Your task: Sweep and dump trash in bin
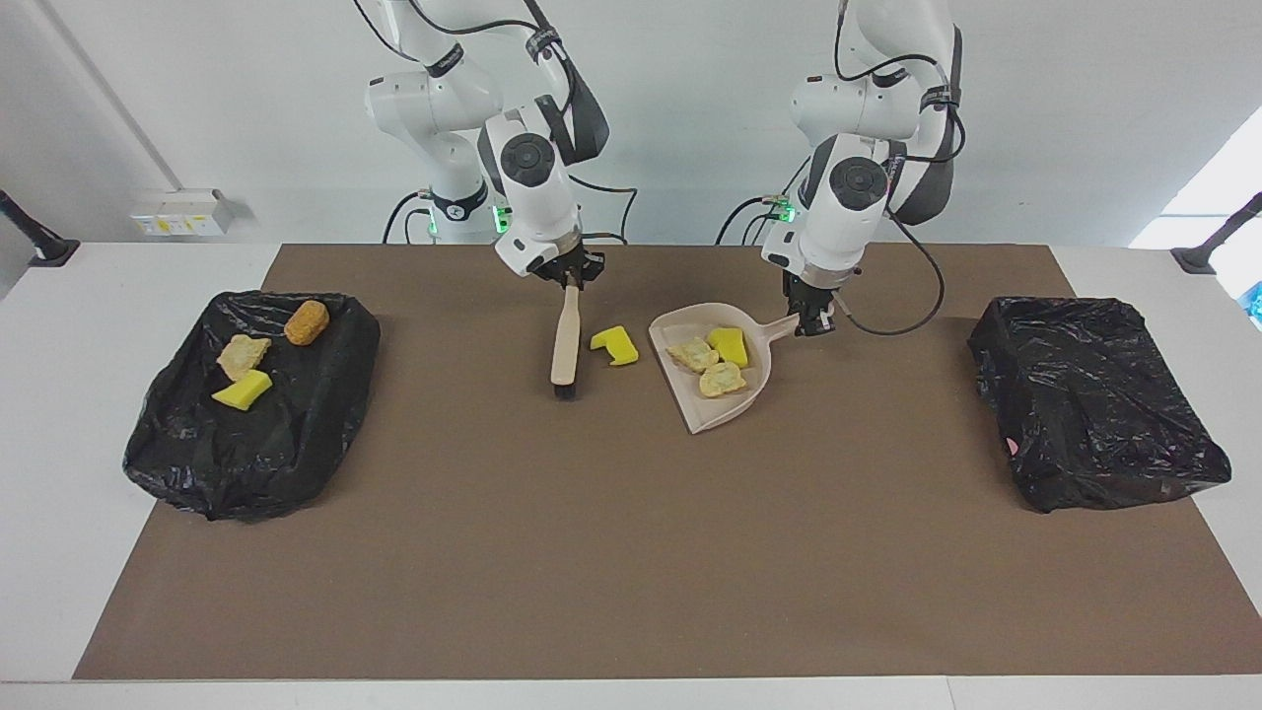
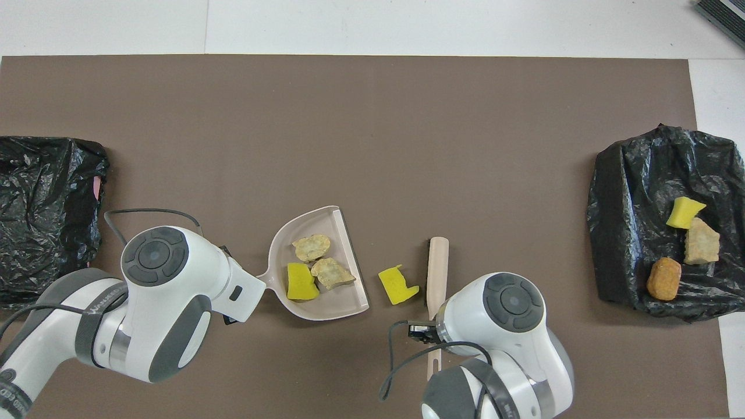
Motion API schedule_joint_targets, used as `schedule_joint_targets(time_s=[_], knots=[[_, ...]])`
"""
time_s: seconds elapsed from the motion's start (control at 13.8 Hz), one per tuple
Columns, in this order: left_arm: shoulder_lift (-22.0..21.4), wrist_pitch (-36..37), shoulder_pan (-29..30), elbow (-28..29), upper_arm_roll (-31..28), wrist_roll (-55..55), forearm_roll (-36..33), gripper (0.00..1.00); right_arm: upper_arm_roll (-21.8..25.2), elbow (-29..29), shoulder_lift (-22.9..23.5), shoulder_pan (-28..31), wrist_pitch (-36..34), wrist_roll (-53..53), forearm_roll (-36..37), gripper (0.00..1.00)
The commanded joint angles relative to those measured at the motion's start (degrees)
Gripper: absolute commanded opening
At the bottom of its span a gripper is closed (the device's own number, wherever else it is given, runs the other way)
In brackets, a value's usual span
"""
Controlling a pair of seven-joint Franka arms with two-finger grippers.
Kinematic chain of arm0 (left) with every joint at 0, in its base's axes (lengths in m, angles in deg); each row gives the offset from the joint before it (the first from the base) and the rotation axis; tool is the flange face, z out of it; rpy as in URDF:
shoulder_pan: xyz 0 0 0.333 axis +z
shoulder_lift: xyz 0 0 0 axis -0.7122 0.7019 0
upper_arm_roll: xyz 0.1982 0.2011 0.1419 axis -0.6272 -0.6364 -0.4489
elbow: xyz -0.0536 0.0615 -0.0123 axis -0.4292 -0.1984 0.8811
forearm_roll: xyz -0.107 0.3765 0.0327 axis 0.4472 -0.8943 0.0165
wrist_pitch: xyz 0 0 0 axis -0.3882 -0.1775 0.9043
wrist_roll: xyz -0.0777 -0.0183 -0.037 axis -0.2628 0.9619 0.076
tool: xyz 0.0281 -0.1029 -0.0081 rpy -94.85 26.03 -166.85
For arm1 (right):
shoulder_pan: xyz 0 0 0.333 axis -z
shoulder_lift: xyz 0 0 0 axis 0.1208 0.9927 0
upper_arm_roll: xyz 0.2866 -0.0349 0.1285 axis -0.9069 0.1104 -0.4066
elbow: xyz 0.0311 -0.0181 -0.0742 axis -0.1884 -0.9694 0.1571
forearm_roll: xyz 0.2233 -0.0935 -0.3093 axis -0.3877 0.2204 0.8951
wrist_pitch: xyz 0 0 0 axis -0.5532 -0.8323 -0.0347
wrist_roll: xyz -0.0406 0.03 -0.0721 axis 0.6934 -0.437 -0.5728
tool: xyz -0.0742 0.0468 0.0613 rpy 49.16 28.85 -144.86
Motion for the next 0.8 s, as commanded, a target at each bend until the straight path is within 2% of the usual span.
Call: schedule_joint_targets(time_s=[0.0, 0.14, 0.43, 0.72], knots=[[-1.82, -1.49, -1.72, 2.03, -0.95, -0.71, -0.66, 0.00, -0.05, -0.23, 1.56, -0.97, 3.75, -4.36, -3.75, 0.00], [-1.82, -1.58, -2.16, 2.03, -0.95, -0.62, -0.75, 0.00, 0.03, 1.34, 3.66, -4.04, 4.99, -4.27, -4.45, 0.00], [-1.82, -1.67, -2.25, 2.03, -0.95, -0.27, -0.75, 0.00, -0.14, 9.33, 10.78, -8.97, 5.08, -0.06, -5.32, 0.00], [-1.82, -1.67, -2.25, 2.03, -0.95, -0.10, -0.66, 0.00, -0.05, 11.64, 12.02, -9.77, 6.22, 8.10, -16.03, 0.00]])
